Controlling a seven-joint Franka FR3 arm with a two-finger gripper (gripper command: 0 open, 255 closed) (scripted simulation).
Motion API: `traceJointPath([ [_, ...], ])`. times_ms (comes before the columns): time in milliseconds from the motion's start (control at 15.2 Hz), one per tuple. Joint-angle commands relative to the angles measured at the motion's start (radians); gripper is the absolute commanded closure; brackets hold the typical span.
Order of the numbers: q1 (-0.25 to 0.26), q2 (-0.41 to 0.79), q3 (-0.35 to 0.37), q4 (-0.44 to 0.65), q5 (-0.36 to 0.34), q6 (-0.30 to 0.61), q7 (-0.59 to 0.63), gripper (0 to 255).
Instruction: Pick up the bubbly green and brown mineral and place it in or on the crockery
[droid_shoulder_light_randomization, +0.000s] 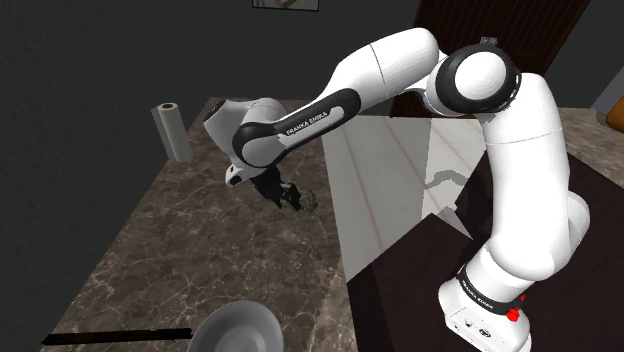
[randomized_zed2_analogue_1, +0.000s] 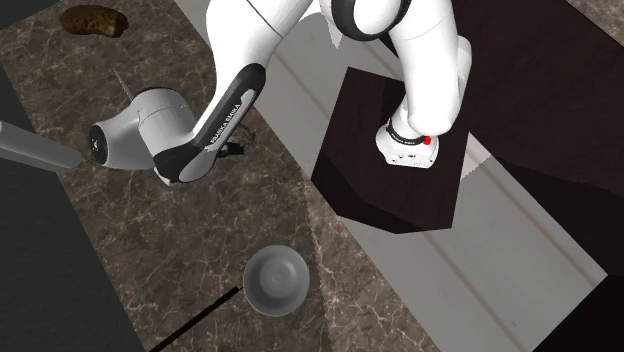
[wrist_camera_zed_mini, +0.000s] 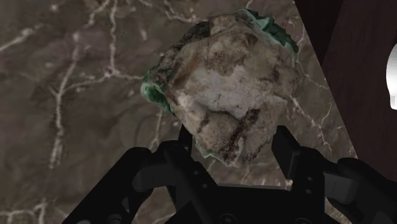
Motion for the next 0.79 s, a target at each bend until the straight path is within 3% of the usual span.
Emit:
traceJointPath([
  [0,-0.001,0.000,-0.001,-0.001,0.000,0.000,0.000,255],
  [726,-0.010,-0.066,0.028,0.057,0.042,-0.104,-0.036,255],
])
